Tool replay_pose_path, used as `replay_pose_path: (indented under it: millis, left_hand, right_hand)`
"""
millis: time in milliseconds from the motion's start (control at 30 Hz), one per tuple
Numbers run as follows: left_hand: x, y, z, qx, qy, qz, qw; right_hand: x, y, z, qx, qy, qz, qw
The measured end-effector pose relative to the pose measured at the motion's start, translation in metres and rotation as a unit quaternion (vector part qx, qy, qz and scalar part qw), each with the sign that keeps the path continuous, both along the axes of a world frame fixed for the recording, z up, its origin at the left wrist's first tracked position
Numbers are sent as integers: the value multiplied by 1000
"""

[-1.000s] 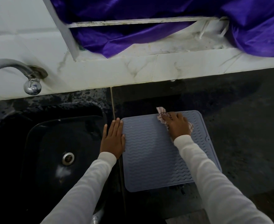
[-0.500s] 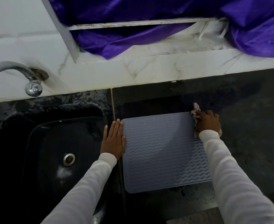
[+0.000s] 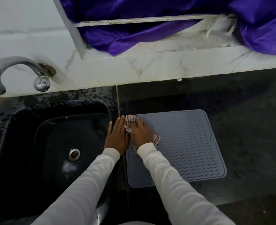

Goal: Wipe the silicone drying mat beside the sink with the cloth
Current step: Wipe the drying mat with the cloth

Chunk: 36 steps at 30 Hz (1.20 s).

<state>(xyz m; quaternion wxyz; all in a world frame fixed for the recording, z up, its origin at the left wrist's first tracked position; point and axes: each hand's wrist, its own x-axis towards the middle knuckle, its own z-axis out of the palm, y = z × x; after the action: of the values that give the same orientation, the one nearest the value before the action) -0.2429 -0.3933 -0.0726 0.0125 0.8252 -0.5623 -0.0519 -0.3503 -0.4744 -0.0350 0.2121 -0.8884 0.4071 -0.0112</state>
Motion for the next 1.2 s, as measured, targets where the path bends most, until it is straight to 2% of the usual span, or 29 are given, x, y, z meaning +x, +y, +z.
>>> replay_pose_path:
  millis: [167,800,1000,1100,1200]
  left_hand:
    - [4,2,3,-12,6,1,1000]
    - [-1,1,4,-20,14,9,1000]
    - [-2,1,2,-16,2,8,1000]
    - [-4,0,3,-15,10,12,1000]
    - [-4,0,5,-11,17,13,1000]
  right_hand:
    - [-20,-22,7,-36,80,68,994]
    - [-197,-139,20,-96,175,-118,973]
    - [-243,-173,18,-111,161,-183,964]
    - [-241,-172,17,-102,151,-215,959]
    - [-212,-159,27,-66,96,-255,960]
